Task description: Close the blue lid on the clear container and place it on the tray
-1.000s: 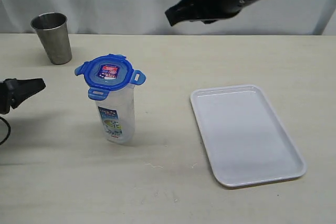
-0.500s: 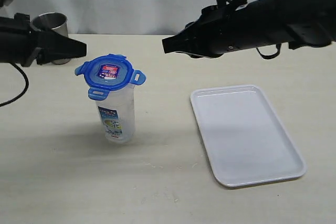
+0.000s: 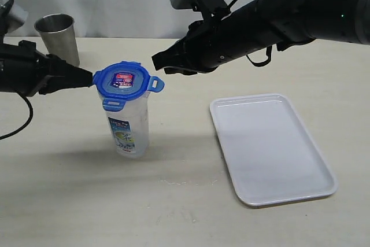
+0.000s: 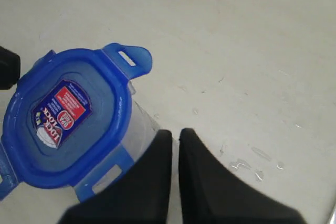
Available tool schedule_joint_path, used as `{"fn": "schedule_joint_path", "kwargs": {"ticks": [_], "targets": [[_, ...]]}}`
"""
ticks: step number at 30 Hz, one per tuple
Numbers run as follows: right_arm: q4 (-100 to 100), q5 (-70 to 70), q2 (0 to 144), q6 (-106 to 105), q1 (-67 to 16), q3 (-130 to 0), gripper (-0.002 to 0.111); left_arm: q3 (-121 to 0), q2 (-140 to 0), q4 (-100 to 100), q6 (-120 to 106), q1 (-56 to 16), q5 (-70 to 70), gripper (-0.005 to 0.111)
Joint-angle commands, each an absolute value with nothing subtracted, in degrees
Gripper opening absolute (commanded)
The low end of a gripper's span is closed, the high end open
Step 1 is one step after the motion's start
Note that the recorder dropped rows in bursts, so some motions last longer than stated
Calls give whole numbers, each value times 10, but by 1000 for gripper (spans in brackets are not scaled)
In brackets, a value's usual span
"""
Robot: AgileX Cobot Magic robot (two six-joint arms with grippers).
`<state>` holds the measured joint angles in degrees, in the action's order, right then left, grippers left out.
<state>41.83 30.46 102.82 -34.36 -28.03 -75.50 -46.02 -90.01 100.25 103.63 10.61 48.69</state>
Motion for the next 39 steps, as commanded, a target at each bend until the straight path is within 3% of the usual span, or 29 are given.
{"fn": "schedule_joint_path", "kwargs": {"ticks": [1, 5, 39], "targets": [[413, 304, 1028, -356, -281, -758, 5, -430, -879, 999, 1034, 103, 440, 0], [413, 306, 1028, -358, -281, -758, 5, -414, -875, 999, 1033, 103, 393, 0], [416, 314, 1031, -358, -288, -758, 5, -401, -875, 999, 1013, 103, 468, 0]]}}
